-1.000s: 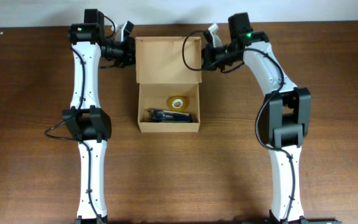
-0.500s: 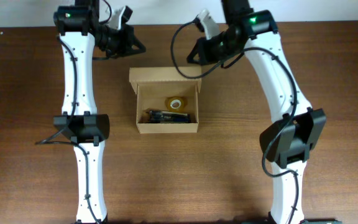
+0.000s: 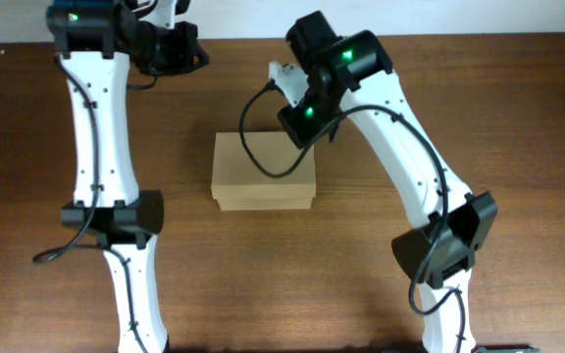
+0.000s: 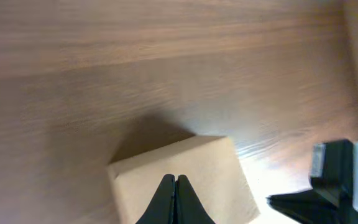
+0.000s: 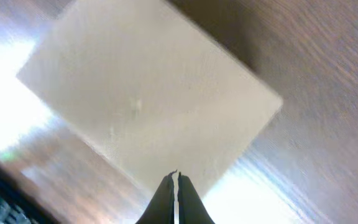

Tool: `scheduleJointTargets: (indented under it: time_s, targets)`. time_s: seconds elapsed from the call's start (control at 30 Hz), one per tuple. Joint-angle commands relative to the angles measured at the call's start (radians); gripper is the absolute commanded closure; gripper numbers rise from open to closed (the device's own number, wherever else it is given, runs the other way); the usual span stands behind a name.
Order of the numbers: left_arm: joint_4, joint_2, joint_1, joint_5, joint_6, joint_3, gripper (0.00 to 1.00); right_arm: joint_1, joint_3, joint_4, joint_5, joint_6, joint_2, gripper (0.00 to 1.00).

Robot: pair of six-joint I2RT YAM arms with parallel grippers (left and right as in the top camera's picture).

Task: Pack container
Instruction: 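Fold the lid forward over the box with both grippers, then press the closed lid down with both grippers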

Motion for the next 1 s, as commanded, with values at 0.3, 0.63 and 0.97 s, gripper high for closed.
scheduleJointTargets:
  time_s: [0.3, 0.63, 0.97]
  targets:
    - [-0.003, -0.397, -0.055, -0.291, 0.036, -0.6, 0.98, 0.166, 0.017, -0.17, 0.205, 0.034, -0.102, 0.96]
    - [0.086, -0.459, -0.11, -0.201, 0.117, -1.043, 0.98, 0.119, -0.015, -0.15, 0.238, 0.039, -0.102, 0.96]
    - [0.299, -0.459, -0.165, -0.183, 0.117, -1.292, 0.98, 0.051, -0.363, 0.03, 0.2, 0.031, -0.102, 0.96]
